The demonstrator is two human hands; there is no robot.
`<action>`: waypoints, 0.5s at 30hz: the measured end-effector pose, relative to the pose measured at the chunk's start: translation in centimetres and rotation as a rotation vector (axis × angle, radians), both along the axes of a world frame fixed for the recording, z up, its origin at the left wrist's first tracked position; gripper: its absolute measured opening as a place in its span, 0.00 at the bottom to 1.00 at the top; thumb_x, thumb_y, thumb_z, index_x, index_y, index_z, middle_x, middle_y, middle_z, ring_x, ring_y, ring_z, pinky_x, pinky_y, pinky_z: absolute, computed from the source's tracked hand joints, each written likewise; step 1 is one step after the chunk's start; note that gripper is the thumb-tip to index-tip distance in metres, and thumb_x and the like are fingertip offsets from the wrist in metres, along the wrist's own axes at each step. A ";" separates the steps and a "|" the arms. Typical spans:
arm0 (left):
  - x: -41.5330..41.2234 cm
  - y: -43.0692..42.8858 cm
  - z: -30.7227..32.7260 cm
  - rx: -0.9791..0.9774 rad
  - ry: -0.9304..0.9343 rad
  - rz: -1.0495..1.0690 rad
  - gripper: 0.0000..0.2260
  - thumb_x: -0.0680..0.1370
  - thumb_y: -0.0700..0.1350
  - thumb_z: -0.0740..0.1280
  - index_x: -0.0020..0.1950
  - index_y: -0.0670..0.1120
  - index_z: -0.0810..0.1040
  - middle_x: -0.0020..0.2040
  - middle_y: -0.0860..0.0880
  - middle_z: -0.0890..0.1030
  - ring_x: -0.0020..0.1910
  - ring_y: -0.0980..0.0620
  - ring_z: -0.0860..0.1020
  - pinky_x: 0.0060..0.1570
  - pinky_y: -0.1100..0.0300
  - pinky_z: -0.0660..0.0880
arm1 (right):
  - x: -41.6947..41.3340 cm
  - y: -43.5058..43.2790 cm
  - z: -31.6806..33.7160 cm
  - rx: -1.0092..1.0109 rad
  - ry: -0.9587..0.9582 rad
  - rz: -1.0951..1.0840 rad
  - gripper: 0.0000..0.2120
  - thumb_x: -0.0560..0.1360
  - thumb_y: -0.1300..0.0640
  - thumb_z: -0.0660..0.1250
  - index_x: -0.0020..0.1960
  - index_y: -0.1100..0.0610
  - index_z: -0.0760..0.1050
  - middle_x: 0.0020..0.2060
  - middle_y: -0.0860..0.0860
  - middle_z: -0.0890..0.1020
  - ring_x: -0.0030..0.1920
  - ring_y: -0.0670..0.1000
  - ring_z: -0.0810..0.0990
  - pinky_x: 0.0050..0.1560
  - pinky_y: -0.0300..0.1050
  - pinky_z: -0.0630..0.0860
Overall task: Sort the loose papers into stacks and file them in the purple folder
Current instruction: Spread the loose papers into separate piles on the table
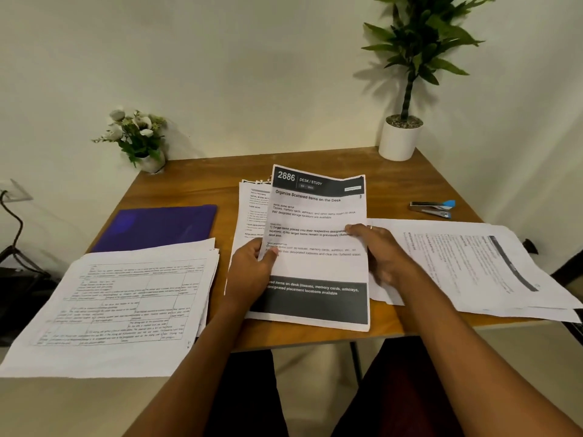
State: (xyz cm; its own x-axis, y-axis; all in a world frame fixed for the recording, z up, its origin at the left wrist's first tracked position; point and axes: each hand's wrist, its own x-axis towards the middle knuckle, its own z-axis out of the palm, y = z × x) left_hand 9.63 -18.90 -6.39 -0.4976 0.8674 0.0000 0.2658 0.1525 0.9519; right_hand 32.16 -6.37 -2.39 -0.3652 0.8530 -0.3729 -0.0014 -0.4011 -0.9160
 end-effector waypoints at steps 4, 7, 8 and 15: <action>-0.5 -0.2 0.2 0.080 -0.204 -0.008 0.13 0.82 0.52 0.67 0.64 0.50 0.79 0.57 0.54 0.85 0.51 0.51 0.86 0.47 0.52 0.84 | 0.2 1.6 1.8 0.139 -0.297 0.115 0.08 0.79 0.56 0.69 0.57 0.55 0.79 0.45 0.55 0.88 0.47 0.56 0.86 0.46 0.46 0.74; -1.4 -0.2 0.6 0.134 -0.445 0.115 0.17 0.83 0.59 0.59 0.64 0.53 0.80 0.55 0.51 0.86 0.51 0.48 0.86 0.45 0.51 0.84 | 0.0 3.3 2.8 0.169 -0.215 0.063 0.09 0.78 0.57 0.69 0.58 0.56 0.80 0.50 0.58 0.87 0.47 0.59 0.84 0.44 0.49 0.72; -1.6 -0.1 0.7 0.162 -0.549 0.145 0.20 0.84 0.61 0.56 0.65 0.52 0.79 0.56 0.47 0.86 0.50 0.46 0.86 0.44 0.49 0.84 | -0.2 3.9 3.2 0.151 -0.130 0.017 0.12 0.79 0.57 0.68 0.60 0.59 0.79 0.50 0.60 0.86 0.39 0.55 0.80 0.38 0.44 0.71; -1.1 0.3 1.1 0.183 -0.522 0.169 0.14 0.85 0.53 0.58 0.68 0.51 0.73 0.49 0.43 0.86 0.39 0.40 0.85 0.35 0.52 0.83 | -4.2 5.0 3.0 0.022 0.092 -0.144 0.08 0.78 0.61 0.67 0.57 0.55 0.76 0.40 0.51 0.80 0.26 0.44 0.68 0.21 0.33 0.62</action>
